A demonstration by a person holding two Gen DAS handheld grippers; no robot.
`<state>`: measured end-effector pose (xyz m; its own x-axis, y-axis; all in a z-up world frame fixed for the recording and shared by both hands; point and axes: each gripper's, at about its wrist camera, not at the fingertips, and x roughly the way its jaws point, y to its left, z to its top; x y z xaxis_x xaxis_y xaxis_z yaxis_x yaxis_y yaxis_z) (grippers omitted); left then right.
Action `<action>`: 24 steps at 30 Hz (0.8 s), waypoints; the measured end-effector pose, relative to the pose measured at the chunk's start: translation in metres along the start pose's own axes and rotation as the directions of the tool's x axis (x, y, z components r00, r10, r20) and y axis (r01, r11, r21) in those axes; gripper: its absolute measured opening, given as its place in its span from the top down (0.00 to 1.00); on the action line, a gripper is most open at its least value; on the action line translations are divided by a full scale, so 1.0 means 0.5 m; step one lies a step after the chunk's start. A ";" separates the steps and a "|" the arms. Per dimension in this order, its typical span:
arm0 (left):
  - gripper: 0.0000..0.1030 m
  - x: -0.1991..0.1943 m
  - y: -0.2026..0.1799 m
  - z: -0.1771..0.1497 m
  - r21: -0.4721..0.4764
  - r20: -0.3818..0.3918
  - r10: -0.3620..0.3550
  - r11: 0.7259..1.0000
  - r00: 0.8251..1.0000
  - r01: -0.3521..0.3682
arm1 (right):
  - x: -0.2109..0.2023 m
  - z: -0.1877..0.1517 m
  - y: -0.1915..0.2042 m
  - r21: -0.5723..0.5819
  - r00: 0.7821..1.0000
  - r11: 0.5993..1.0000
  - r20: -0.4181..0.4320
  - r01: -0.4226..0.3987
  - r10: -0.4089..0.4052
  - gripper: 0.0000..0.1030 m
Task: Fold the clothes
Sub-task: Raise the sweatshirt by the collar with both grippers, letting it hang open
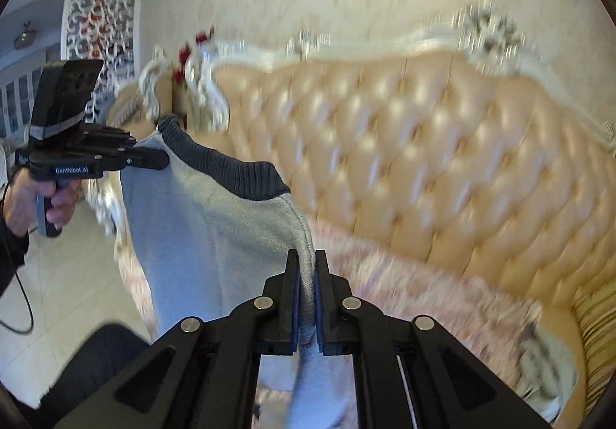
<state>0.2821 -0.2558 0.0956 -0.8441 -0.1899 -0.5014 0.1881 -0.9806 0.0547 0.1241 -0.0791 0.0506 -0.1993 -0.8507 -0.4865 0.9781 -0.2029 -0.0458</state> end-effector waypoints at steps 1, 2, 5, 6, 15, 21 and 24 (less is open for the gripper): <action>0.92 -0.023 -0.006 0.026 0.018 0.026 0.029 0.999 0.999 -0.030 | -0.018 0.025 0.006 -0.010 1.000 1.000 0.027 0.010 -0.010 0.95; 0.92 -0.041 -0.010 0.038 0.029 0.042 0.038 0.999 0.998 -0.040 | -0.041 0.053 0.014 -0.019 0.998 0.999 0.060 0.026 -0.025 0.95; 0.92 -0.093 -0.025 0.073 0.060 0.092 0.065 0.996 0.994 -0.071 | -0.104 0.128 0.029 -0.034 0.988 0.998 0.146 0.051 -0.045 0.95; 0.92 -0.111 -0.030 0.085 0.070 0.109 0.074 0.994 0.991 -0.082 | -0.125 0.147 0.034 -0.041 0.984 0.997 0.169 0.058 -0.051 0.95; 0.92 -0.236 -0.079 0.144 0.144 0.213 0.101 0.981 0.972 -0.133 | -0.283 0.217 0.098 -0.103 0.956 0.986 0.276 0.128 -0.095 0.95; 0.92 -0.208 -0.128 0.097 0.173 0.153 0.058 0.981 0.986 -0.084 | -0.304 0.155 0.119 -0.113 0.965 0.981 0.230 0.156 -0.127 0.95; 0.92 -0.151 -0.135 0.073 0.184 0.104 0.052 0.980 0.993 -0.071 | -0.260 0.120 0.097 -0.099 0.970 0.978 0.183 0.182 -0.162 0.95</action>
<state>0.3148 -0.1771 0.1614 -0.8806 -0.2447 -0.4058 0.1516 -0.9568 0.2480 0.1940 -0.0077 0.1639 -0.3628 -0.8808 -0.3042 0.9264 -0.3054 -0.2204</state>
